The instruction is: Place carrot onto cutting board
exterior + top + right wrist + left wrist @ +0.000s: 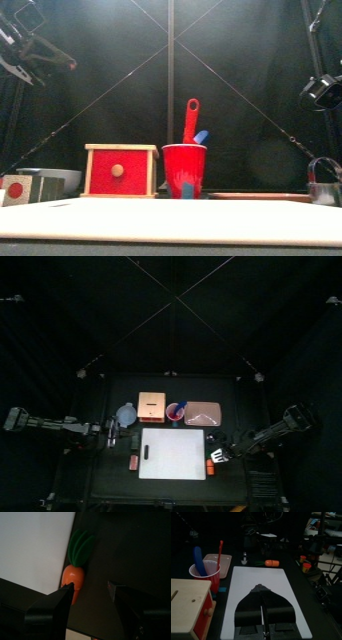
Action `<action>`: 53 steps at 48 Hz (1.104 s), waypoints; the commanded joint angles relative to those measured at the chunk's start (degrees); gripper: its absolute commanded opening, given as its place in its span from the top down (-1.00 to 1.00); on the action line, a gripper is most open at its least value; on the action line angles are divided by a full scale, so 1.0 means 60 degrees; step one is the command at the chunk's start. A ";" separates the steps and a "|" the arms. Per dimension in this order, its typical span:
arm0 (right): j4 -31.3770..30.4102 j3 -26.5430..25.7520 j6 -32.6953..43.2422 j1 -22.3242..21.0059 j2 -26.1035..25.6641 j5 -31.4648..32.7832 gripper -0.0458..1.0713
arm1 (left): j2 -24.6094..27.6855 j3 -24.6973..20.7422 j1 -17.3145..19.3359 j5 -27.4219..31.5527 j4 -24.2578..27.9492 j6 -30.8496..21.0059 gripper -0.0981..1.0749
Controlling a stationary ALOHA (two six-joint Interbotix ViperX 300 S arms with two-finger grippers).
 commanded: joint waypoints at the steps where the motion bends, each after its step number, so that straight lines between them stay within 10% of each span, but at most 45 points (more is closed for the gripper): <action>1: 0.0015 -0.0454 0.0029 0.0015 0.0278 -0.0132 -0.65 | 0.0044 -0.0117 0.0029 -0.0044 0.0044 0.0029 0.85; 24: 0.0601 -0.1011 0.0337 0.0117 0.1992 -0.0132 -0.61 | 0.0044 -0.0059 0.0029 -0.0029 0.0205 0.0000 0.85; 37: 0.0527 -0.1187 0.0308 0.0264 0.2036 -0.0132 -0.12 | 0.0044 0.0029 0.0029 -0.0029 0.0190 -0.0015 0.85; 53: -0.1318 -0.2549 0.0308 0.0088 0.2021 -0.0176 -0.11 | 0.0044 0.0249 0.0044 -0.0161 0.0146 -0.0059 0.85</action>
